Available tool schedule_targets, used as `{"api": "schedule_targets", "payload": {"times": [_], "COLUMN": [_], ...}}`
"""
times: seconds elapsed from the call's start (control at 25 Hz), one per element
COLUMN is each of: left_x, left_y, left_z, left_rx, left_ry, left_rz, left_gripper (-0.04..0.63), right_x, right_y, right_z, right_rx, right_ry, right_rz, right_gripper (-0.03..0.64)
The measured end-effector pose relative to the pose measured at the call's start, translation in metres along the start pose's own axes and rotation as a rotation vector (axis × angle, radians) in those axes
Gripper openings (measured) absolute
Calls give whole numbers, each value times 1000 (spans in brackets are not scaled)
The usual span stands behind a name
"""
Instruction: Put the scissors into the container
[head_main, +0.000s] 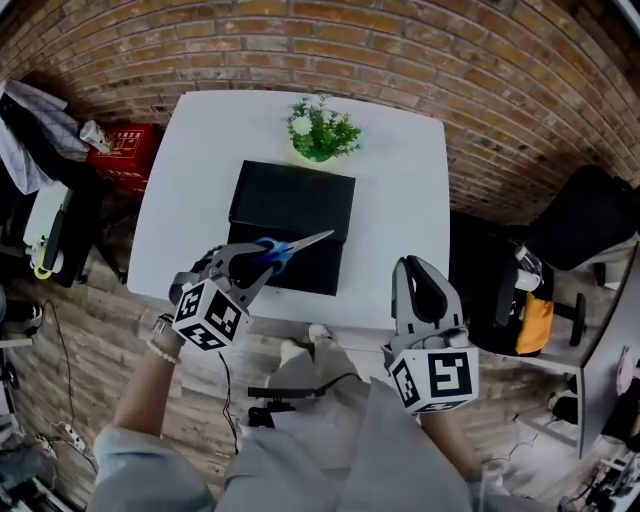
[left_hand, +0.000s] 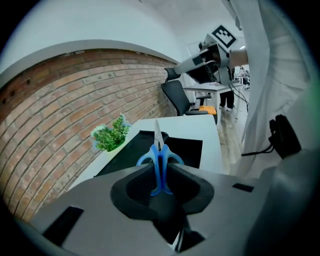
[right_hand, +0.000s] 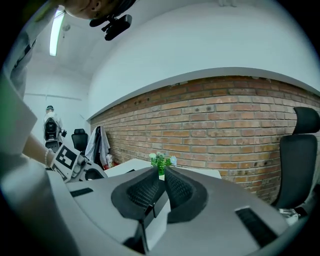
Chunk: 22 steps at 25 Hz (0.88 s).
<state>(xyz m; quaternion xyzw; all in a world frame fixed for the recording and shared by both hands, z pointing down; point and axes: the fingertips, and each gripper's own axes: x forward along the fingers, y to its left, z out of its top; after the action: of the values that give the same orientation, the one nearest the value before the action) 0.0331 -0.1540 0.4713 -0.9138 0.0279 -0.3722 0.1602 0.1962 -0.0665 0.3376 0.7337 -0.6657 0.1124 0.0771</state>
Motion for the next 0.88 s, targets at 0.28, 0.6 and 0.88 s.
{"api": "schedule_targets", "payload": {"times": [0.28, 0.6, 0.88], "left_x": [48, 79, 95], "left_y": [-23, -30, -33], "left_z": [-24, -50, -63], "left_rx": [109, 137, 180], "left_ry": [118, 225, 316], "left_rz": [-219, -324, -342], "left_gripper": [94, 95, 95], "right_x": [-5, -9, -13], "right_y": [-18, -30, -36], "right_z": [-11, -22, -32], "right_rx": [30, 51, 63], "right_ry": [14, 31, 49], "right_rz": [-41, -68, -83], "right_gripper": [63, 63, 63]}}
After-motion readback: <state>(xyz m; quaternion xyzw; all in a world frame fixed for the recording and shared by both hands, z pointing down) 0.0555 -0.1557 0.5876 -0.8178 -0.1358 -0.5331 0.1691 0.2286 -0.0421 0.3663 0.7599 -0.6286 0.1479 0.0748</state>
